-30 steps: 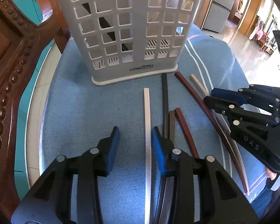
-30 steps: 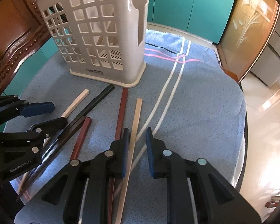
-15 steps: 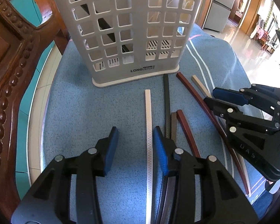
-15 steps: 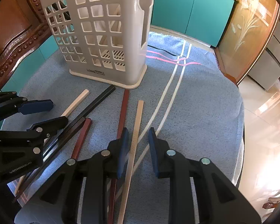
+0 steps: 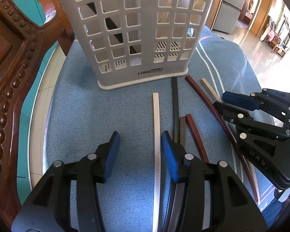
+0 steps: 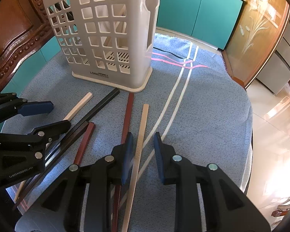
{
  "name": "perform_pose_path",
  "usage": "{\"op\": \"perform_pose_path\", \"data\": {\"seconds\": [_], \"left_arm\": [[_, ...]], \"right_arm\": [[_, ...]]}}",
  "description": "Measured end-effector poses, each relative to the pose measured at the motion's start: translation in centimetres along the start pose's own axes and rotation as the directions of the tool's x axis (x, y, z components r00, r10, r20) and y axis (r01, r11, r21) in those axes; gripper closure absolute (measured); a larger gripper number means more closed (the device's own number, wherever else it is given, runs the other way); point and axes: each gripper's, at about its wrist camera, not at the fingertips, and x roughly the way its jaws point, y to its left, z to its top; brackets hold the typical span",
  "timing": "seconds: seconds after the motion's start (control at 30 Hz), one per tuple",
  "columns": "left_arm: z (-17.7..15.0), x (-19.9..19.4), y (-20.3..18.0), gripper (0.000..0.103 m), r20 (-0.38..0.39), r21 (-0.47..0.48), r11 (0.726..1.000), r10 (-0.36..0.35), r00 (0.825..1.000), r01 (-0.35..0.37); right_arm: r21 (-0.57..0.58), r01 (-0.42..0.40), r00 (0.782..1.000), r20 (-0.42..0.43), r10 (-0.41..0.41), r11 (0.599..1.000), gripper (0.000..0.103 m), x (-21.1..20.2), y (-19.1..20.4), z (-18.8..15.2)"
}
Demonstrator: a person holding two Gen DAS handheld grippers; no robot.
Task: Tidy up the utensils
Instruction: 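Lower the right tool onto a light wooden chopstick while the left tool aligns over a white-striped chopstick, then close the right tool on the light wooden chopstick while the left tool grips the white-striped chopstick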
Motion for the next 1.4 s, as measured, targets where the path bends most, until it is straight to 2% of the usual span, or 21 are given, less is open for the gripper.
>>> {"op": "perform_pose_path", "data": {"seconds": [0.57,0.63,0.7,0.77,0.8,0.87,0.9,1.4], "left_arm": [[0.15,-0.01,0.02,0.056,0.000,0.001,1.000,0.004,1.000,-0.004],[0.15,0.00,0.02,0.057,0.000,0.001,1.000,0.003,1.000,-0.003],[0.17,-0.06,0.02,0.063,0.002,0.004,1.000,-0.005,1.000,0.005],[0.24,-0.17,-0.03,0.075,0.005,0.009,1.000,-0.010,1.000,0.010],[0.27,-0.25,-0.13,0.077,0.006,0.011,1.000,-0.010,1.000,0.010],[0.33,-0.37,-0.22,0.092,0.006,0.014,1.000,-0.012,1.000,0.012],[0.36,-0.43,-0.23,0.095,0.005,0.014,1.000,-0.015,1.000,0.015],[0.29,-0.70,0.28,0.096,0.011,0.009,1.000,-0.006,1.000,0.005]], "right_arm": [[-0.002,-0.003,1.000,0.000,0.003,1.000,0.078,-0.06,0.00,0.05],[0.002,-0.016,1.000,-0.001,0.016,1.000,0.081,-0.07,-0.10,0.07],[0.010,-0.036,0.999,-0.004,0.037,0.999,0.090,-0.07,-0.11,0.11],[0.013,-0.036,0.999,-0.005,0.036,0.999,0.093,-0.08,-0.22,0.18],[0.017,-0.041,0.999,-0.006,0.041,0.999,0.094,-0.08,-0.31,0.23],[0.025,-0.047,0.999,-0.007,0.048,0.999,0.094,-0.06,-0.45,0.30],[0.028,-0.049,0.999,-0.006,0.049,0.998,0.095,-0.03,-0.54,0.37],[0.013,-0.028,1.000,-0.003,0.028,1.000,0.096,-0.07,-0.19,0.25]]}}
